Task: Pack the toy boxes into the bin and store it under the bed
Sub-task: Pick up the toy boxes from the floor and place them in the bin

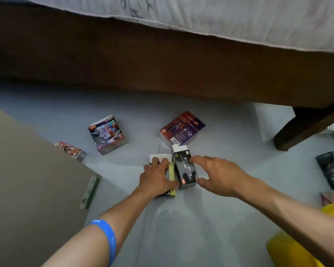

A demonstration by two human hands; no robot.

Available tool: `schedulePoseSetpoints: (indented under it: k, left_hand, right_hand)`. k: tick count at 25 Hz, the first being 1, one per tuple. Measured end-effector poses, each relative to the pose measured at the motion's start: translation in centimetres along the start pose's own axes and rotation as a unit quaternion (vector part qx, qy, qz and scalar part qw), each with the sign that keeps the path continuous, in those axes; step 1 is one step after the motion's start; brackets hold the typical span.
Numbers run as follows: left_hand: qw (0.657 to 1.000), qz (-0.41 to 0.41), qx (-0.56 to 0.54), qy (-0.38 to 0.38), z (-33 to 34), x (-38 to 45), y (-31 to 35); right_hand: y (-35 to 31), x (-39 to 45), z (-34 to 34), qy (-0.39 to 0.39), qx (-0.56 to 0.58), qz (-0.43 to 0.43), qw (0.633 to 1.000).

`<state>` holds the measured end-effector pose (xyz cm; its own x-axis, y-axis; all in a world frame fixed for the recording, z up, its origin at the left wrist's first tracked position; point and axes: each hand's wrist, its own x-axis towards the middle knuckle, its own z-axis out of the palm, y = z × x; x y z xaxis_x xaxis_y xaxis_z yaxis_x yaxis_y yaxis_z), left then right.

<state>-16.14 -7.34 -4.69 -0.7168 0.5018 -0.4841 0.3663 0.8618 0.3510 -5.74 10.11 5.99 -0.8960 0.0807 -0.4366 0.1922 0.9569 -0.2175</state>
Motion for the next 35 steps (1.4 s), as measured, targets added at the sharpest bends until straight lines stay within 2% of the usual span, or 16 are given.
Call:
schedulePoseSetpoints:
  k: [2,5,9,11,15,16,18,22,24,26,28,29,32,34,35]
  left_hand:
    - [0.999,-0.017,-0.005,0.030,1.0,-0.8,0.2]
    - [0.999,-0.039,-0.007,0.035,2.2,-2.6,0.1]
    - [0.995,0.009,-0.020,0.093,1.6,-4.5,0.3]
    - [0.993,0.005,-0.023,0.118,0.7,-5.0,0.5]
    - [0.993,-0.022,0.023,0.113,0.5,-5.8,2.1]
    - [0.992,-0.023,0.028,0.119,0.6,-6.0,2.5]
    - [0.991,-0.024,0.035,0.124,0.5,-6.3,2.7]
    - [0.993,-0.080,0.022,0.079,0.4,-7.0,2.0]
    - [0.988,-0.066,-0.007,0.141,0.0,-7.5,2.8]
    - [0.967,0.009,-0.168,0.189,-0.9,-7.7,5.1]
    - [0.920,0.071,-0.363,0.127,-1.9,-7.8,8.2]
    - [0.901,0.075,-0.410,0.116,-2.1,-7.7,9.7]
    - [0.847,0.001,-0.502,0.177,-2.3,-7.4,12.1]
    - [0.800,-0.047,-0.565,0.198,-2.5,-7.7,12.7]
    - [0.790,-0.057,-0.574,0.208,-2.6,-7.7,12.6]
  right_hand:
    - [-0.2,1.6,2.4,0.025,0.044,0.028,0.998]
    - [-0.9,2.8,6.0,0.006,0.081,0.054,0.995]
    - [0.3,2.5,9.4,0.078,0.148,0.069,0.983]
    - [0.9,2.5,9.4,0.084,0.194,0.087,0.973]
    - [1.2,2.9,9.2,0.098,0.019,0.023,0.995]
    - [0.9,3.1,9.2,0.086,0.017,0.020,0.996]
    - [0.4,3.6,9.2,0.080,0.041,0.058,0.994]
    - [1.2,1.9,9.4,0.107,0.141,0.135,0.975]
    - [1.8,0.5,8.7,0.151,0.178,0.154,0.960]
    - [1.6,-0.3,7.6,0.240,0.150,0.141,0.949]
    - [0.5,-0.8,6.6,0.306,0.145,0.107,0.935]
    - [0.0,-1.3,6.1,0.325,0.157,0.095,0.928]
    - [-0.6,-3.2,5.0,0.370,0.107,0.050,0.921]
    - [-0.3,-4.7,4.7,0.365,0.088,0.001,0.927]
    - [0.0,-5.4,4.4,0.347,0.110,-0.034,0.931]
